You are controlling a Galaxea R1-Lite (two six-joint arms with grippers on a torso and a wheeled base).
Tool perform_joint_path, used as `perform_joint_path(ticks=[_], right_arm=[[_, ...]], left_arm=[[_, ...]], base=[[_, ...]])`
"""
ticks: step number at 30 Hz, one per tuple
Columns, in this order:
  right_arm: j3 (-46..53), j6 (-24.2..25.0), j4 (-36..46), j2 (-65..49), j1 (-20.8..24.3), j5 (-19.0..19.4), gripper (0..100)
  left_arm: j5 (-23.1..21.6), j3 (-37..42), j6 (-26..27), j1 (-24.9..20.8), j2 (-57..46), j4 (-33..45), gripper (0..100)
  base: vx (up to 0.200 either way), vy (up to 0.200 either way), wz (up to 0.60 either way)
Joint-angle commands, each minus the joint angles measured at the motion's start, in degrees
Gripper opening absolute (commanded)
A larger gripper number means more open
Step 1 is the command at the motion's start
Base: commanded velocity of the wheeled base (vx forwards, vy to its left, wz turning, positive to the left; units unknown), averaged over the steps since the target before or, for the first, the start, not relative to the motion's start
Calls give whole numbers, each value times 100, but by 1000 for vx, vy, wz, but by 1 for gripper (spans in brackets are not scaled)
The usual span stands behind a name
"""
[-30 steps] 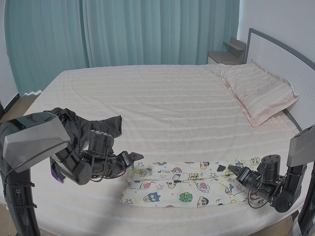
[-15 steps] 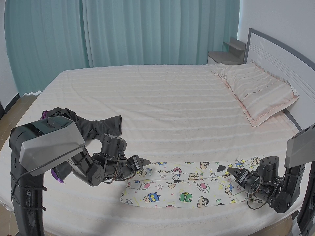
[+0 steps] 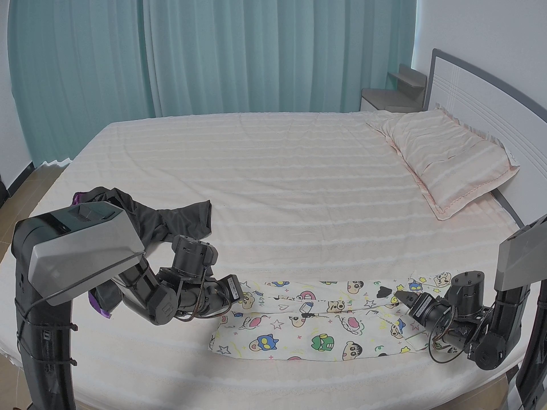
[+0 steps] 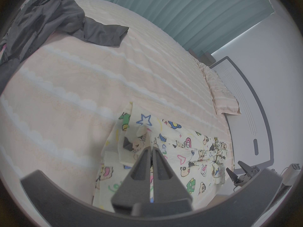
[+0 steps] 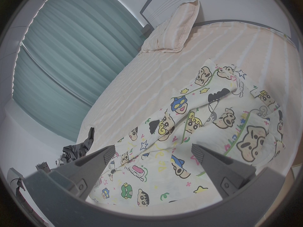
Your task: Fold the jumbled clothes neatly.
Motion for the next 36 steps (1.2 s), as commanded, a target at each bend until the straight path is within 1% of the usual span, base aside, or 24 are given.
perform_joint_path(ticks=[1, 4, 7, 10, 14, 21, 23, 24, 33, 36], right_arm=[[6, 0, -2, -5, -4, -4, 100], [6, 0, -2, -5, -4, -4, 100], [6, 0, -2, 4, -4, -4, 100], [15, 0, -2, 4, -4, -4, 100], [15, 0, -2, 4, -4, 5, 100], [15, 0, -2, 4, -4, 5, 100], [15, 0, -2, 4, -4, -4, 100], [15, 0, -2, 4, -4, -4, 100], [15, 0, -2, 4, -4, 5, 100], [15, 0, -2, 4, -4, -4, 100]], left_arm=[[4, 379, -1, -59, -388, -32, 0], [4, 616, 17, -120, -511, -41, 0], [-5, 977, 280, -173, -528, -76, 0], [4, 1056, 465, -173, -502, -76, 0], [4, 1100, 474, -182, -467, -67, 0], [-5, 1293, 500, -340, -458, -67, 0], [4, 1337, 650, -357, -440, -67, 0], [4, 1337, 658, -357, -440, -67, 100], [21, 1557, 676, -349, -528, -76, 100], [4, 1539, 509, -243, -827, -111, 100]], base=[[0, 0, 0], [0, 0, 0], [0, 0, 0], [0, 0, 0], [0, 0, 0], [0, 0, 0], [0, 0, 0], [0, 0, 0], [0, 0, 0], [0, 0, 0]])
